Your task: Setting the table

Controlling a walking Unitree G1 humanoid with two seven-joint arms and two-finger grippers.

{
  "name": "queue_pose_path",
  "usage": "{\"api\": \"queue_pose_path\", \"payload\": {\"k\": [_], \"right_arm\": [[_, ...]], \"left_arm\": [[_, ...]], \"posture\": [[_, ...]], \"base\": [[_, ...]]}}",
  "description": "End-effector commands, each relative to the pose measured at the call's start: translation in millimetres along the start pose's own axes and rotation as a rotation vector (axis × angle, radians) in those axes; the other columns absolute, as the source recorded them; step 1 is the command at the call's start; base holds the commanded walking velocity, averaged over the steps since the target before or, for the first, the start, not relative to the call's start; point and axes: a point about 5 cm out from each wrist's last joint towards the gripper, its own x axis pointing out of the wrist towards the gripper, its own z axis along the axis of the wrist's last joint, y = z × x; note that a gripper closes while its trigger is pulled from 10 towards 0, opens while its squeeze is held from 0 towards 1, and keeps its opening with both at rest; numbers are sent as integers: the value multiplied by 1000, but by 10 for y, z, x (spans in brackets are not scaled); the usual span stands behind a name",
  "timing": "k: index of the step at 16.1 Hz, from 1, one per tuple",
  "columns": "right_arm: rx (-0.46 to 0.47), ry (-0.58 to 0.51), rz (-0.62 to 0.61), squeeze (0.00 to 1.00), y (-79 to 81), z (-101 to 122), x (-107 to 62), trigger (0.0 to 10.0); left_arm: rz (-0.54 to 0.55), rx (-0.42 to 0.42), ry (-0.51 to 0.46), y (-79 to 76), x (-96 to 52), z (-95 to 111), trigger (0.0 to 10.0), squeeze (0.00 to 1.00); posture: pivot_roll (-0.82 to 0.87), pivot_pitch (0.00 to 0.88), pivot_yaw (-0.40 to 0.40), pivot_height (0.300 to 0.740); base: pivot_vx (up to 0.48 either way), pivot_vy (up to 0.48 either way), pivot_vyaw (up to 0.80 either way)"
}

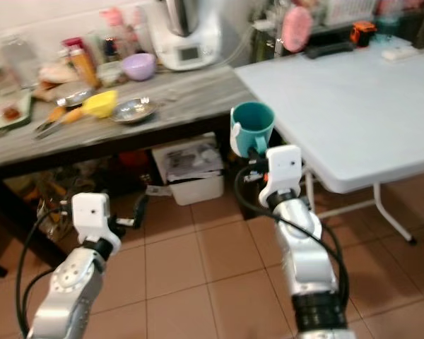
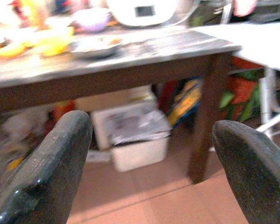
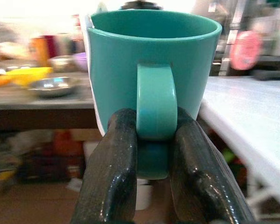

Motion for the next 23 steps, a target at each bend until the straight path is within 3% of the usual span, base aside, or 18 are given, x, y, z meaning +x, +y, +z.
{"api": "queue_pose_path", "payload": {"k": [1,6,10,23], "right_arm": [[-6,-35,32,0,61,93,45,10000],[-11,-40,34,0,62,99,42,10000],[-14,-42,37,0,67,98,37,10000],[-16,-35,29,0,39,84,21,10000]], "left_arm": [[27,-2,-6,51,-2,14,10000,0],[29,-23,-15,106,4,43,10000,0],[22,-40,-22,109,10,56,10000,0],[-18,-63,-18,27,1,23,10000,0]], "posture": [[-129,0,119,740],[-132,0,121,740],[-133,0,123,740],[-140,0,118,740]], "base": [[0,0,0],[0,0,0],[0,0,517],[282,0,589]]}}
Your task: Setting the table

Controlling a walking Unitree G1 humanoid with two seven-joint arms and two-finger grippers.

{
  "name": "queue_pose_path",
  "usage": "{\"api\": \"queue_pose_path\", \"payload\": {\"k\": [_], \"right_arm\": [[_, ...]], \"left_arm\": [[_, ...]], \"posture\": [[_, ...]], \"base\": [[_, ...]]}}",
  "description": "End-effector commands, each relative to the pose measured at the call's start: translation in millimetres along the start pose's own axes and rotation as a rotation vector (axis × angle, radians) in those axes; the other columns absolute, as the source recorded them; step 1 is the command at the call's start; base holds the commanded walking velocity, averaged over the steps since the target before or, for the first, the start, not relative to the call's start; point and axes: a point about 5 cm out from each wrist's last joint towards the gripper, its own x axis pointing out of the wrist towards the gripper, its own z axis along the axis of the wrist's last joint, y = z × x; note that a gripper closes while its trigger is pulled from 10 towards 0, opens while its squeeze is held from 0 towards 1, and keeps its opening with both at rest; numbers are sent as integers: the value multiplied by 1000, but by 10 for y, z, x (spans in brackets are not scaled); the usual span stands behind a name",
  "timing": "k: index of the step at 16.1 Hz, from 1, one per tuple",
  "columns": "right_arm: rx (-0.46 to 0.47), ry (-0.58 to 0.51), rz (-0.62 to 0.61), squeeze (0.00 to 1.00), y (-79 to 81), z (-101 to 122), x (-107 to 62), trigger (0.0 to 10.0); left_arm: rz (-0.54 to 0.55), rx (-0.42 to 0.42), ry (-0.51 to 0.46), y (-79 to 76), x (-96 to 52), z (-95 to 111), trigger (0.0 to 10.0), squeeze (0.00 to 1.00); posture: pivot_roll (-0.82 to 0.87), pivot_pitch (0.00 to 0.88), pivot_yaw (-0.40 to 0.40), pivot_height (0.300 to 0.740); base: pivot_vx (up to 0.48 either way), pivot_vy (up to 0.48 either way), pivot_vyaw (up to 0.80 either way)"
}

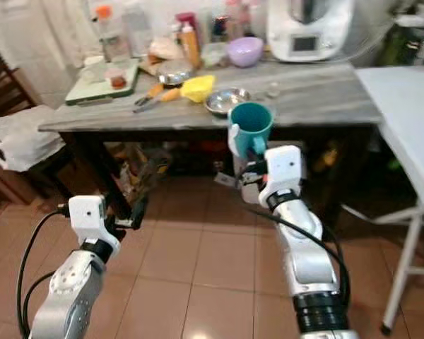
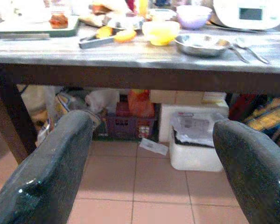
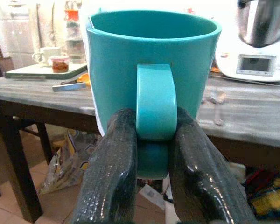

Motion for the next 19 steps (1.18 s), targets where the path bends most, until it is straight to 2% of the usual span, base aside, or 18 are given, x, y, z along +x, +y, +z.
{"api": "queue_pose_path", "payload": {"k": [1,5,7,10,13,19], "right_arm": [[18,-21,28,0,114,46,17,10000],[-5,10,-16,0,33,-43,-181,10000],[-22,38,-65,0,-45,-128,-396,10000],[-25,61,-86,0,-65,-163,-554,10000],[-27,66,-82,0,-18,-150,-614,10000],[-26,74,-120,0,-114,-102,-595,10000]], "left_arm": [[23,26,4,102,-27,8,10000,0],[39,27,9,130,-118,-16,10000,0],[54,25,22,148,-199,-50,10000,0],[55,26,21,150,-208,-41,10000,0],[50,29,20,156,-229,-24,10000,0],[46,18,26,140,-271,-38,10000,0]], "posture": [[-142,0,116,740],[-148,0,112,740],[-156,4,113,740],[-173,12,116,740],[-185,15,119,740],[-185,17,112,740]], "base": [[304,0,0],[303,0,0],[298,0,0],[295,0,0],[292,0,0],[292,0,-83]]}}
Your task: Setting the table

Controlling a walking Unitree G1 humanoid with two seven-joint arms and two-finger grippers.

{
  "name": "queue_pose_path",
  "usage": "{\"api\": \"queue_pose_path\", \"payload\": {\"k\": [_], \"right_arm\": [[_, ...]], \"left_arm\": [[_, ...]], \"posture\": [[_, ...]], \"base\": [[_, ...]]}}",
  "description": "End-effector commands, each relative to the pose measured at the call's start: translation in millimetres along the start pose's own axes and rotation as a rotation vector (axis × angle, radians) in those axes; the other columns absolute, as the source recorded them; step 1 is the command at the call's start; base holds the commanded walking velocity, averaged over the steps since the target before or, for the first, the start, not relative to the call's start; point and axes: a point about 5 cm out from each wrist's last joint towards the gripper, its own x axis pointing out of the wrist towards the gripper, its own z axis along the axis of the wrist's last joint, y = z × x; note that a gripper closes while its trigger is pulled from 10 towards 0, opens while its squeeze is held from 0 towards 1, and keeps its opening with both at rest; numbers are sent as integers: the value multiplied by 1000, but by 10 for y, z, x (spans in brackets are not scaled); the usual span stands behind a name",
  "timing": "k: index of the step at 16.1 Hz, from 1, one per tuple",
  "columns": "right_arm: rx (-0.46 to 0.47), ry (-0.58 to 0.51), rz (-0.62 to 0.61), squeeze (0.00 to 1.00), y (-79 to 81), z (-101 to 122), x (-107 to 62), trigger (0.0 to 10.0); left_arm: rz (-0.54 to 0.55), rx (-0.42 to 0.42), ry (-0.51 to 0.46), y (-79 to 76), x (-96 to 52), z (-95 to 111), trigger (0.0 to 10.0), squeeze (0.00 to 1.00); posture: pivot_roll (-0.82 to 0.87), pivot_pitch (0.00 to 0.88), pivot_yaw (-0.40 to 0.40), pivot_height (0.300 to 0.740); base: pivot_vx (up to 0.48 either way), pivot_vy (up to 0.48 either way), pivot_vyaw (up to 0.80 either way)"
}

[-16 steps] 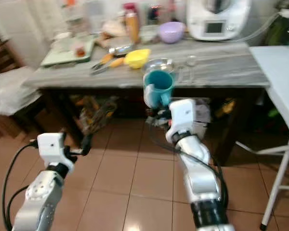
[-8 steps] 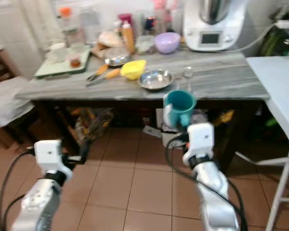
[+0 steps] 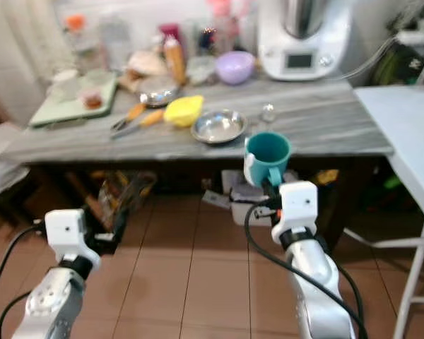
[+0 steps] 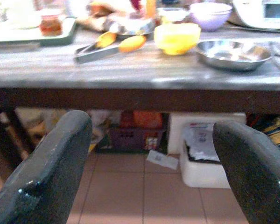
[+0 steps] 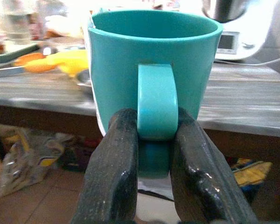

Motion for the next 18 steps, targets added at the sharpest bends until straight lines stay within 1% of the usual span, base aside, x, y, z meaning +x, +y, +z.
{"api": "queue_pose_path", "payload": {"k": [1,4,8,13,18], "right_arm": [[-7,-22,-19,0,-61,70,10,10000],[-2,-27,-14,0,-42,86,24,10000],[-1,-30,-10,0,-24,96,40,10000],[-9,-63,9,0,12,179,76,10000],[-10,-63,17,0,19,178,88,10000]], "left_arm": [[-23,-1,-5,-47,19,22,10000,0],[-26,0,-4,-43,21,29,10000,0],[-28,2,-4,-38,24,34,10000,0],[-41,-6,-63,-74,52,189,10000,0],[-53,-6,-70,-103,53,212,10000,0]], "posture": [[-185,17,112,740],[-183,17,114,740],[-179,17,116,740],[-173,13,112,740],[-168,11,110,740]], "base": [[296,0,-800],[294,0,-748],[296,0,0],[294,0,0],[292,0,0]]}}
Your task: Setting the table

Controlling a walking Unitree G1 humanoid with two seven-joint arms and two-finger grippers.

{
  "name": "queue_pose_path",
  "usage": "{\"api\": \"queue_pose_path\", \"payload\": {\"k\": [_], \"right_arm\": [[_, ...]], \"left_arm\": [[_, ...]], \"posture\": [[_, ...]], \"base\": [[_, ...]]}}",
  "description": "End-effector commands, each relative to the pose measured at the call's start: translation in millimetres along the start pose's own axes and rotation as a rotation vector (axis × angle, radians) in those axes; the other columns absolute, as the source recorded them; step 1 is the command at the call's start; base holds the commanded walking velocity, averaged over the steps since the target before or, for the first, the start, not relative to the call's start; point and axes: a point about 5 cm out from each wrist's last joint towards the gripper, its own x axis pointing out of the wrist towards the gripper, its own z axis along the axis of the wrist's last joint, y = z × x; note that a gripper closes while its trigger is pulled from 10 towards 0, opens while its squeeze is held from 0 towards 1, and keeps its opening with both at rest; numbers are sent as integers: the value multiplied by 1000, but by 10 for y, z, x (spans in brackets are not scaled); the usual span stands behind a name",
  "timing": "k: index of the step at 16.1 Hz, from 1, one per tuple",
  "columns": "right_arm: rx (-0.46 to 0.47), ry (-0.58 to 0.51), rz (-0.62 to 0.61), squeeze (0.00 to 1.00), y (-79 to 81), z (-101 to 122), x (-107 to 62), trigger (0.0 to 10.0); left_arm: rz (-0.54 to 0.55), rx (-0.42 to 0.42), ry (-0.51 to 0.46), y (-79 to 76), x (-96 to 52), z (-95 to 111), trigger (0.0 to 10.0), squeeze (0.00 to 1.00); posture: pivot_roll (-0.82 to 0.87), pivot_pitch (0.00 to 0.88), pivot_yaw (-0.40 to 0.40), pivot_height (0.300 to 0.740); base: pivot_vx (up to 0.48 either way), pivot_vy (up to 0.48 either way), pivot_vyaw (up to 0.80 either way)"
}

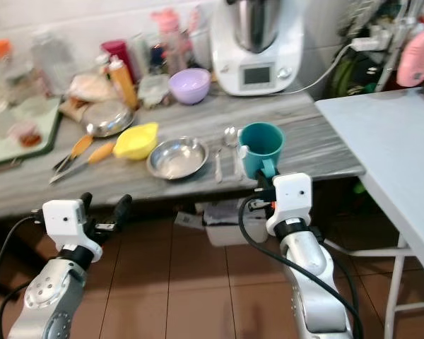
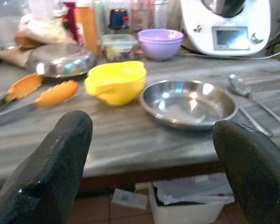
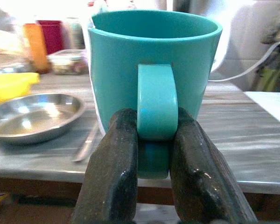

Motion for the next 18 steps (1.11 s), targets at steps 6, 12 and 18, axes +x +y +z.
{"api": "queue_pose_path", "payload": {"k": [6,12,18], "right_arm": [[-11,-30,-9,0,-38,71,30,10000],[-14,-31,-1,0,-23,81,40,10000],[-18,-32,3,0,-18,90,37,10000]], "left_arm": [[-26,0,0,-61,15,18,10000,0],[-41,0,15,-93,-1,-13,10000,0],[-46,-8,-2,-86,-25,17,10000,0]], "posture": [[-172,10,112,740],[-173,18,111,740],[-172,24,114,740]], "base": [[405,0,0],[480,0,0],[400,0,0]]}}
